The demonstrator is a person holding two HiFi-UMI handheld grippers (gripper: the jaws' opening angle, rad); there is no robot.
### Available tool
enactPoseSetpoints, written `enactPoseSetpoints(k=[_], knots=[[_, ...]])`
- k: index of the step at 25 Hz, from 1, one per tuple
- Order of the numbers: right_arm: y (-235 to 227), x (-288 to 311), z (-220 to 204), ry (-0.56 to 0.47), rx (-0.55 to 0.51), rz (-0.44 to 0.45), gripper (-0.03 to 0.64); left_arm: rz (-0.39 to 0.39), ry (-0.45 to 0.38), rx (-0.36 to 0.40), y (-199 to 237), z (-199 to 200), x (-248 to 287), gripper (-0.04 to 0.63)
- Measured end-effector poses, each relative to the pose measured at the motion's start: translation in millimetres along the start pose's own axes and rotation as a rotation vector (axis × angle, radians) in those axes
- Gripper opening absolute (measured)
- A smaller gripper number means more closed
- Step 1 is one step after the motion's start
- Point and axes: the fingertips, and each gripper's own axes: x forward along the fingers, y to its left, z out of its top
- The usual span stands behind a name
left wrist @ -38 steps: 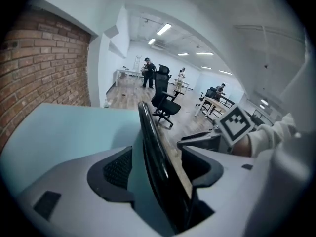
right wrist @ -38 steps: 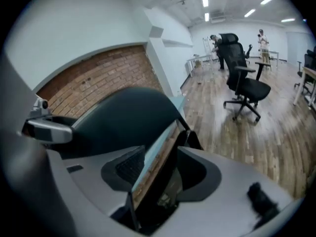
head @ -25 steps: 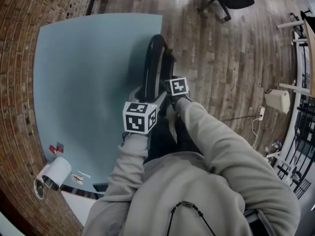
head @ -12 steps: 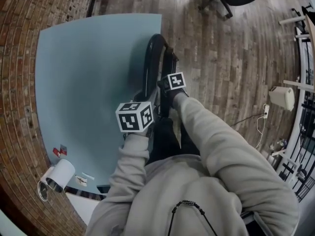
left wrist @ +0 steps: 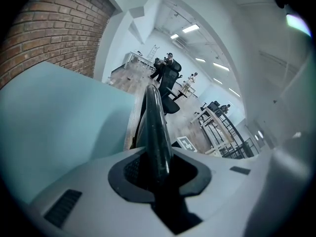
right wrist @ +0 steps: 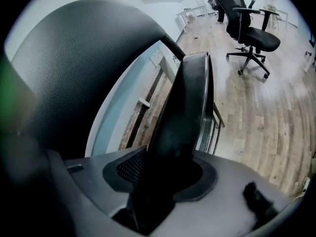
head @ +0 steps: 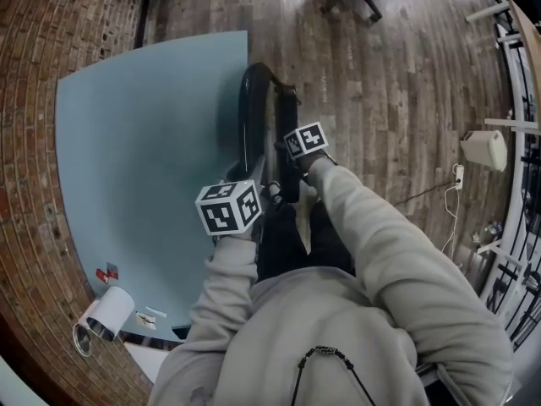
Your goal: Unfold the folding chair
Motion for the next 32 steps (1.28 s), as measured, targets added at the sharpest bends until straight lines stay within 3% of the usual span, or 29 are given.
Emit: enactPoseSetpoints(k=[7,14,21,32], knots=[[-61.6,-46.5,-22.5,-0.045,0.02,0.137,0.169,-0.02,-0.002,0.008,-24.6,-7.0,16.4,0.089],[-139.1,-90.2,-55.5,-0.127,0.049,0.319,0.168,0.004,0.044,0.111,-61.4,-23.5,43.8,0.089],[-233.6,-122.1,-93.2,-0.231,0.077,0.485,0.167,0.0,0.005,0.064,-101.0,-42.4,77.5,0.081],[-380.5,-148.8,-195.2,-0.282,0.191,0.7,0.167,-0.04,0.073,0.13,-171.5,-87.6,148.0,0.075]])
